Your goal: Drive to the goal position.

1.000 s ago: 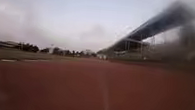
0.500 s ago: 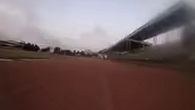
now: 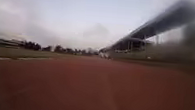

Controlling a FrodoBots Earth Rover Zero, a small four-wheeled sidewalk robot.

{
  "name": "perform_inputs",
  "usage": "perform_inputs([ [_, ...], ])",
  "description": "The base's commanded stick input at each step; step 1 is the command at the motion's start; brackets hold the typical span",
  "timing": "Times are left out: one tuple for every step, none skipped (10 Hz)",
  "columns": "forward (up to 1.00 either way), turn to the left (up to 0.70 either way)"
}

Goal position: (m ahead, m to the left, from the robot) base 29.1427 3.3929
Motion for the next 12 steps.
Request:
perform_inputs([
  [0.68,0.02],
  [0.67,0.02],
  [0.68,0.02],
  [0.68,0.02],
  [0.68,0.02],
  [0.68,0.02],
  [0.68,0.02],
  [0.68,0.02],
  [0.68,0.02],
  [0.68,0.02],
  [0.68,0.02],
  [0.68,0.02],
])
